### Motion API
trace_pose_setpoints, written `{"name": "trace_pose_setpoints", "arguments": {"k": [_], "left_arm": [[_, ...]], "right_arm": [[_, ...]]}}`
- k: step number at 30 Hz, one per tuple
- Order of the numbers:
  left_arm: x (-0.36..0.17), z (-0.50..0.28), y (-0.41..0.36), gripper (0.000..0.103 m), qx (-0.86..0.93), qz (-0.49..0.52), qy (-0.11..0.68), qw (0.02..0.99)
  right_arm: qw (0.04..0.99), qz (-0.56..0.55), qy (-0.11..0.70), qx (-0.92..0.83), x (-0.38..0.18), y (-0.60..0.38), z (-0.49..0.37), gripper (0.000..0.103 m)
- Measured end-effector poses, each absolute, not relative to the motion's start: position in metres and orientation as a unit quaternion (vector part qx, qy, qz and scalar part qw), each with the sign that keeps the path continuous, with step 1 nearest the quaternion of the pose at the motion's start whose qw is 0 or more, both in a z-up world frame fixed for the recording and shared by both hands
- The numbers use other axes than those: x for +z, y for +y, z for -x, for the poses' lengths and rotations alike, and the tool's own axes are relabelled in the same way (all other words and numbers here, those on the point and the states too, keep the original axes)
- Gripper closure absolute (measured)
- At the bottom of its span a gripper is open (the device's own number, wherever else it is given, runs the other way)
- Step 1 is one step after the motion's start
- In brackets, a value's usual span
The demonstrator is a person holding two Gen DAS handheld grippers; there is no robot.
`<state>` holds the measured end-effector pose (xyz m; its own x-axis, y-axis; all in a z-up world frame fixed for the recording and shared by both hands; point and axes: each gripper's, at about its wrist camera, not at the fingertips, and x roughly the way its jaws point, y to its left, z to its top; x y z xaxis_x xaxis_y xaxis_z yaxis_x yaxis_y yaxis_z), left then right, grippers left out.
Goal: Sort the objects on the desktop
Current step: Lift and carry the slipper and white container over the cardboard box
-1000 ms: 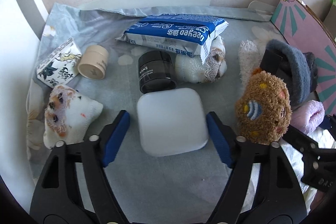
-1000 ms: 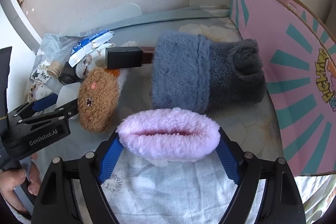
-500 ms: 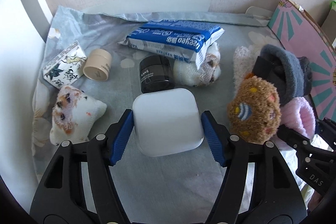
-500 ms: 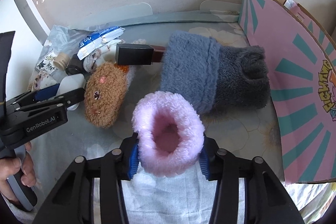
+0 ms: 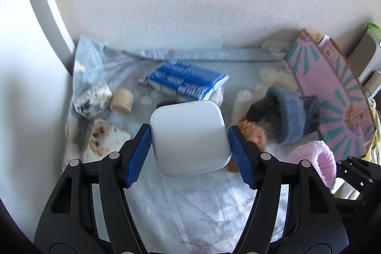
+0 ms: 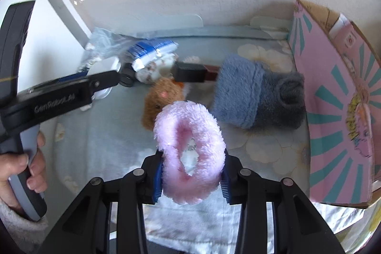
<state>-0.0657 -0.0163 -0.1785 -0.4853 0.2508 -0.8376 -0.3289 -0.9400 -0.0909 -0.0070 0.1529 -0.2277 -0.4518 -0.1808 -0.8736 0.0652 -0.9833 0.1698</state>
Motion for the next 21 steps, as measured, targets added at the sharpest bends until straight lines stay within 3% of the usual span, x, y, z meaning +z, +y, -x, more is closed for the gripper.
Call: {"name": "trace_pose_setpoints", "arguments": {"k": [21], "left_arm": [[-0.051,0.092,0.088,0.04,0.858,0.431,0.053,0.275]], "right_arm": [[0.065,-0.477,-0.081,-0.873,-0.132,0.24,0.015,0.067]]}}
